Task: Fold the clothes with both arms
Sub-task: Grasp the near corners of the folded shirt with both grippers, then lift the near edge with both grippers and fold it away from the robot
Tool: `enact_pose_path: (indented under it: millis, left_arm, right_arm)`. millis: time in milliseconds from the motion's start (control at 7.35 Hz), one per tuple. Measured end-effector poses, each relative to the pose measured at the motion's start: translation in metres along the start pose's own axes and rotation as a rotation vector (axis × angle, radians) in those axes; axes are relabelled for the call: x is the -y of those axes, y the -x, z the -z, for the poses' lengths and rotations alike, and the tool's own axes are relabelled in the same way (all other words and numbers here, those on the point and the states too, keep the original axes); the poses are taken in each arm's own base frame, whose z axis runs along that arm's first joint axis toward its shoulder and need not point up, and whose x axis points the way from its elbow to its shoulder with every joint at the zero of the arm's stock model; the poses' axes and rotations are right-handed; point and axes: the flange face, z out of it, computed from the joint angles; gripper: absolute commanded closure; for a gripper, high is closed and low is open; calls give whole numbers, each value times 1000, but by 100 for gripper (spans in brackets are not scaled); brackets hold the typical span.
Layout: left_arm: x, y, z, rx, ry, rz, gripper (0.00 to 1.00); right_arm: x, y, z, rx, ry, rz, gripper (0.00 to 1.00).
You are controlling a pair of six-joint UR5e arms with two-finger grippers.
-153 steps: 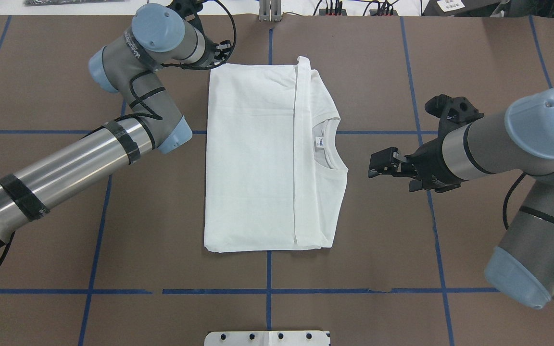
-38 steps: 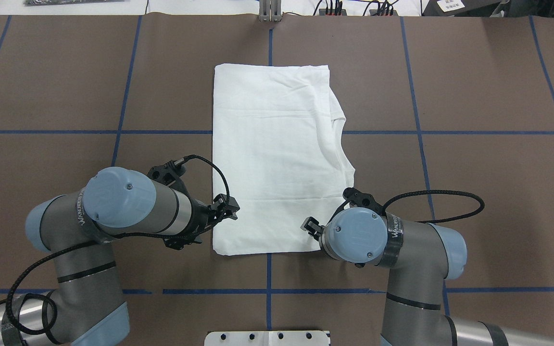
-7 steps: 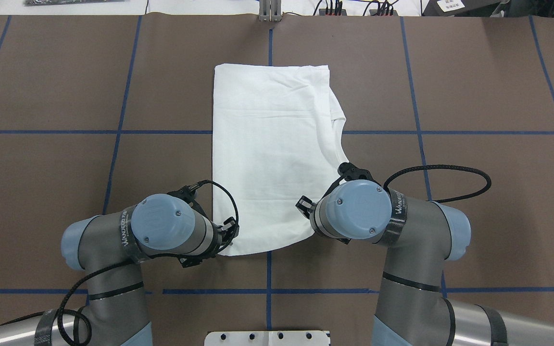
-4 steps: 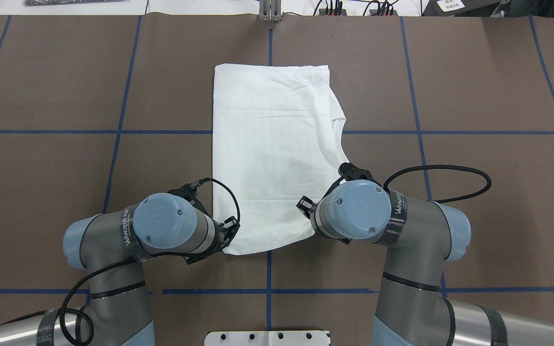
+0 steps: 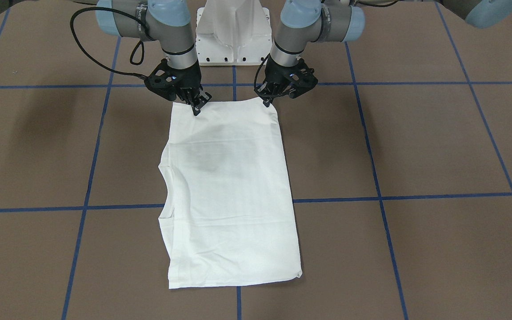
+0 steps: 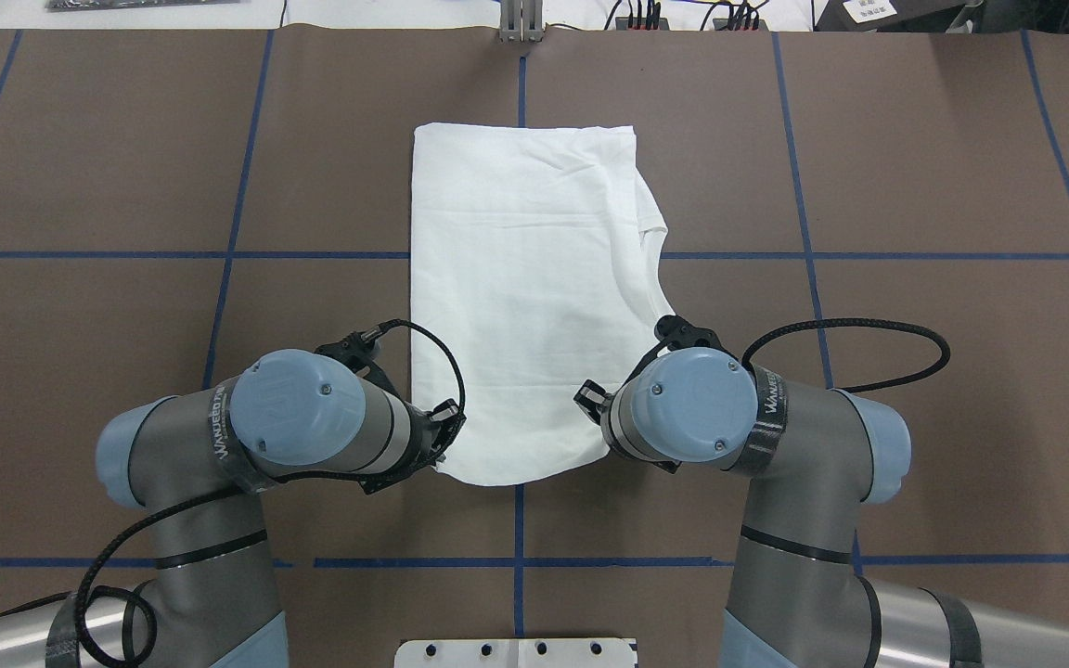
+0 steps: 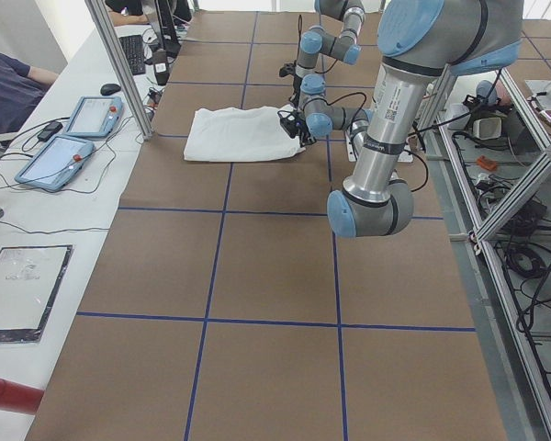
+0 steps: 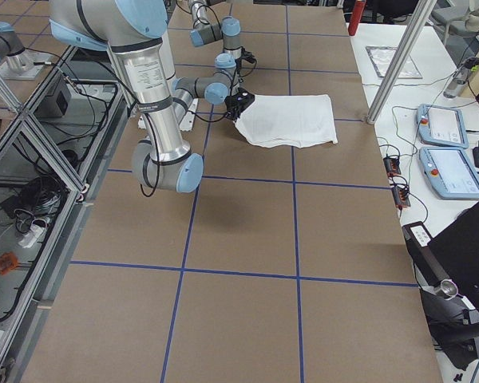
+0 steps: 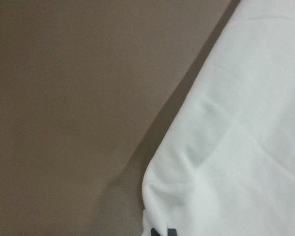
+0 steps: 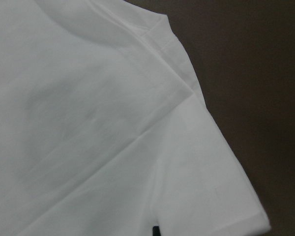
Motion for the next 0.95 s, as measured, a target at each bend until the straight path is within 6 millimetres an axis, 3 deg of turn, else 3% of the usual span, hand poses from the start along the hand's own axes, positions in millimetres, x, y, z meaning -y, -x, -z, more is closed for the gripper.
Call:
enact_pose_path:
  millis: [272,680,952]
  left_arm:
    - [-11,4,35,29,18,1,100]
    - [-43,23,86,120,90,-8,100]
    - [-65,41,123,169,128,-24,100]
  right_arm:
    - [-14,-10,17,-34,90,7,100]
    - [-42,-33,72,-98,333,26,100]
    - [-49,-45,111,-113,445,32,100]
